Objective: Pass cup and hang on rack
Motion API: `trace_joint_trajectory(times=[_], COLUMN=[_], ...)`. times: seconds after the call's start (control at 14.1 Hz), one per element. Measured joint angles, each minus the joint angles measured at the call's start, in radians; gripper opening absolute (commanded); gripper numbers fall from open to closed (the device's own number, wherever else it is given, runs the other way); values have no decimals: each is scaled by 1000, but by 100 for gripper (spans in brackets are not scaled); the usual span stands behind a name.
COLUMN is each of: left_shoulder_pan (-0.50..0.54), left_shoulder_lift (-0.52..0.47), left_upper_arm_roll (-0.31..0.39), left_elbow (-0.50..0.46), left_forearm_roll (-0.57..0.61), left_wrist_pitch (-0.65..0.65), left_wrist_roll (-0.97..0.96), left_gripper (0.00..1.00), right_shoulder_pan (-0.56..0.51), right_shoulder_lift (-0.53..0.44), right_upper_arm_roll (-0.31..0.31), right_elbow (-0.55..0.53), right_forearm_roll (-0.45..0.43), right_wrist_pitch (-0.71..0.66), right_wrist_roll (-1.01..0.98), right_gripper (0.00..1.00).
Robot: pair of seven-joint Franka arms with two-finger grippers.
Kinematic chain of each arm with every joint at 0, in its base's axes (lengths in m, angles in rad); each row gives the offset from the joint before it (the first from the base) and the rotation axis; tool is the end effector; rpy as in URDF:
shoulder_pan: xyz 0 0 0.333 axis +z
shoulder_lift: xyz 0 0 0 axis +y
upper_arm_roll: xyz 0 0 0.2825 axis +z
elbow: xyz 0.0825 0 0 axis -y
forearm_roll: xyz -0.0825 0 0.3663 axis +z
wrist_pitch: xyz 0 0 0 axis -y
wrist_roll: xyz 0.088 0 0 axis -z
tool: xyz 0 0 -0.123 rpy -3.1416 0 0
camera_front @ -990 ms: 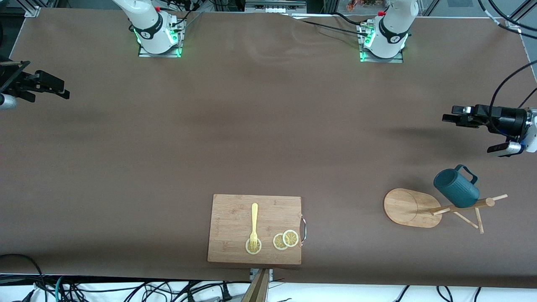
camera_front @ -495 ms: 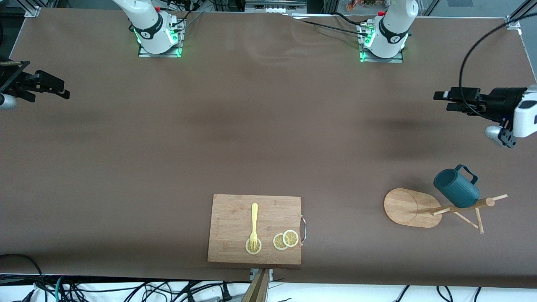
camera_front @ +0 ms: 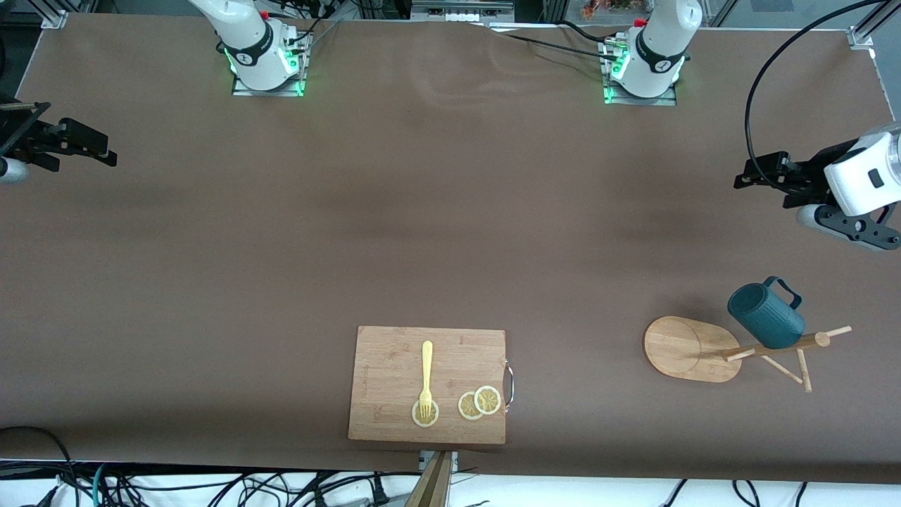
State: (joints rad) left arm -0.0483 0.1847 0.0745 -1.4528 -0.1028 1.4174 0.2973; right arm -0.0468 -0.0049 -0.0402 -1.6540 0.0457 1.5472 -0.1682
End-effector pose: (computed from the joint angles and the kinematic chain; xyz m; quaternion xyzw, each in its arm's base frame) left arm 0.5632 -0.0023 0.5150 0.9836 -0.1363 -0.1009 0.0615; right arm 0.5263 -0.0402 0.5383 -0.9976 -0.0399 0.0476 0.0292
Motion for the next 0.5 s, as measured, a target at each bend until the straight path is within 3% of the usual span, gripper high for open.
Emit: trace_joint_trajectory(times=[0.5], left_shoulder_pan=[-23], left_shoulder_lift=[-96], left_upper_arm_roll=[-28], left_elbow=[-2], left_forearm_roll=[41], left_wrist_pitch=[-19], left_wrist_roll=[-302], left_gripper=[100], right_shoulder_pan=[0], right_shoulder_lift=[0], right_upper_arm_roll=[0], right_elbow=[0], right_forearm_roll=[0], right_wrist_pitch=[0], right_wrist_roll=[0], right_gripper=[100])
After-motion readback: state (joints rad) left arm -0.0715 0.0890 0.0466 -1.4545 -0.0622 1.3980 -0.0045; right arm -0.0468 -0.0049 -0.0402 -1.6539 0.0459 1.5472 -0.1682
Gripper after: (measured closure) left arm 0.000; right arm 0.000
